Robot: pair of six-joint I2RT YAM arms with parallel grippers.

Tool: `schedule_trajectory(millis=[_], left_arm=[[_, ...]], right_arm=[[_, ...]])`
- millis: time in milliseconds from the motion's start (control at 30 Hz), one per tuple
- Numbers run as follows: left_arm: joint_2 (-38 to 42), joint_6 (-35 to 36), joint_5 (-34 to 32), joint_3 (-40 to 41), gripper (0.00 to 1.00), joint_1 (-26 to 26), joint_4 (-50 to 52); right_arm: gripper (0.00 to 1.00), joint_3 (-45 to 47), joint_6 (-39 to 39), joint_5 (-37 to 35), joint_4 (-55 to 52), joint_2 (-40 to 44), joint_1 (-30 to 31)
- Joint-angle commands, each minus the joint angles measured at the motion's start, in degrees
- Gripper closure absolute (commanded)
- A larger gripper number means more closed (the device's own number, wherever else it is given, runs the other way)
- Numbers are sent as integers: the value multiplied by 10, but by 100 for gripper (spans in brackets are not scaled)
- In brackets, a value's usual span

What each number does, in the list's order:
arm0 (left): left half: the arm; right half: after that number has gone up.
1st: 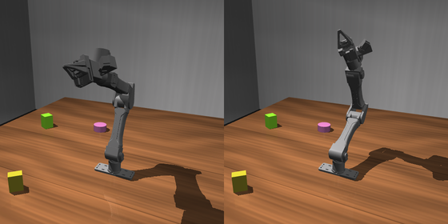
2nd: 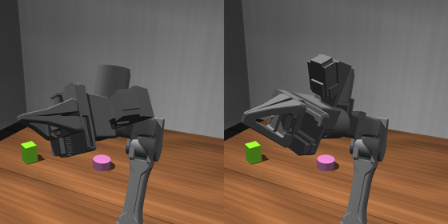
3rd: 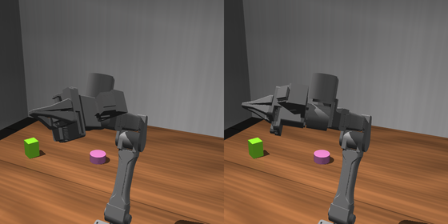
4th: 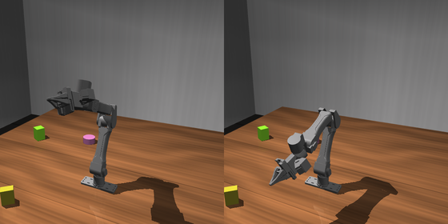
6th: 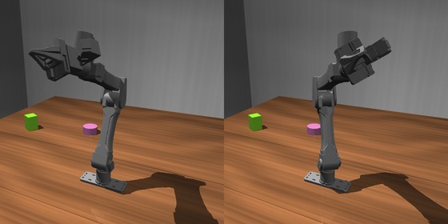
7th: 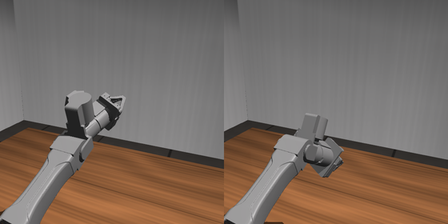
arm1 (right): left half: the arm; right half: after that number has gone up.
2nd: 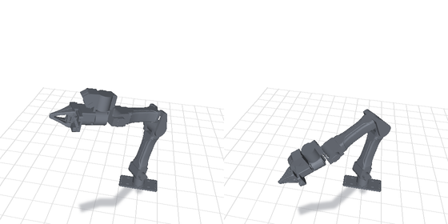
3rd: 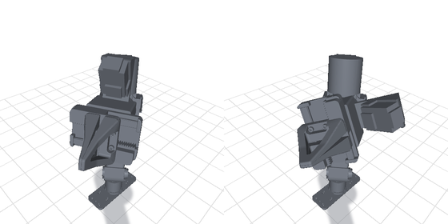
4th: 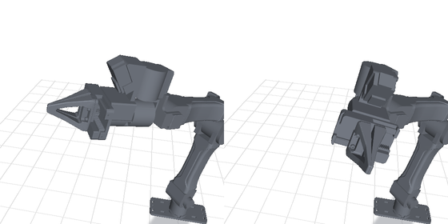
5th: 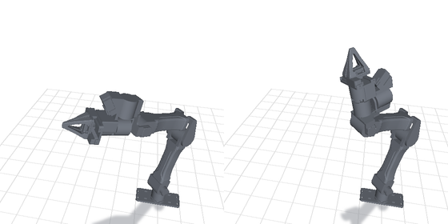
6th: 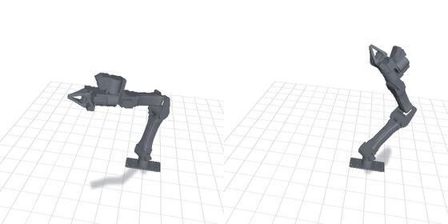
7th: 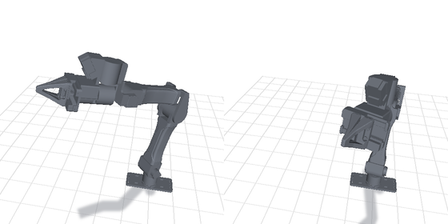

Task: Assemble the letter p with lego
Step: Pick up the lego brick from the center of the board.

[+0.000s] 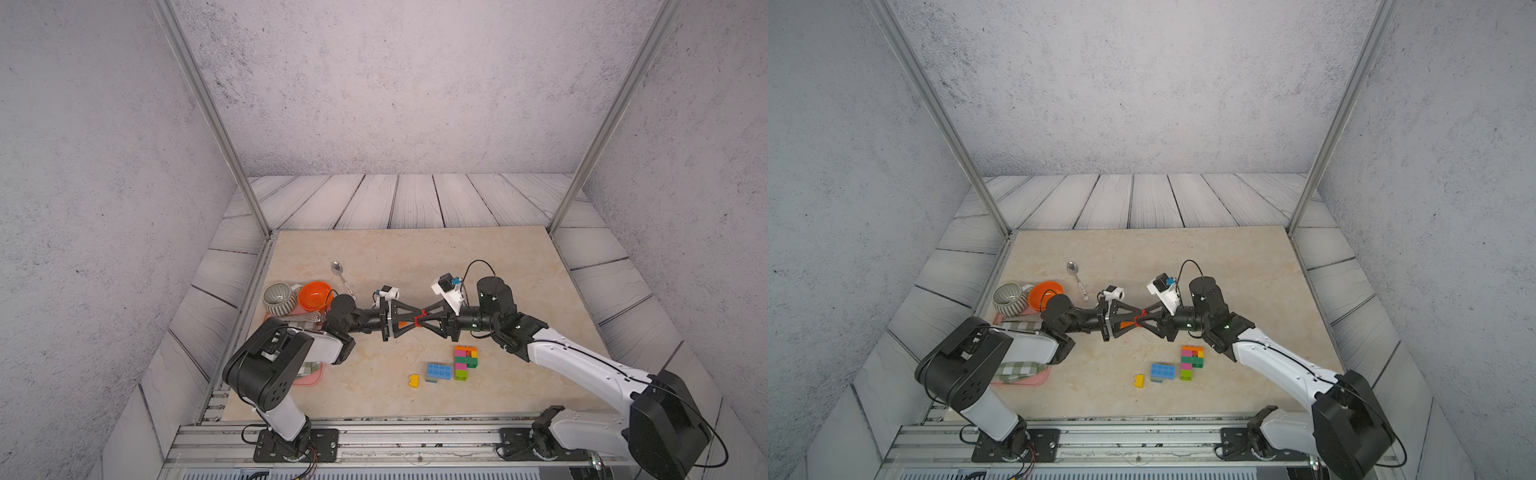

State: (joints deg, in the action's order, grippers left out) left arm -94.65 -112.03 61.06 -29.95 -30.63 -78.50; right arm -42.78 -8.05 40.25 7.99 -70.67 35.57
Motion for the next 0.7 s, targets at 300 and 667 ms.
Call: schedule_trajectory(millis=[300, 667], left_arm=[[-1, 17, 1, 1, 74, -2, -19], [69, 206, -3, 12, 16, 28, 210]], right_arm=[[67, -12, 6, 17, -13, -16, 10], [100, -58, 34, -72, -170, 9, 13]])
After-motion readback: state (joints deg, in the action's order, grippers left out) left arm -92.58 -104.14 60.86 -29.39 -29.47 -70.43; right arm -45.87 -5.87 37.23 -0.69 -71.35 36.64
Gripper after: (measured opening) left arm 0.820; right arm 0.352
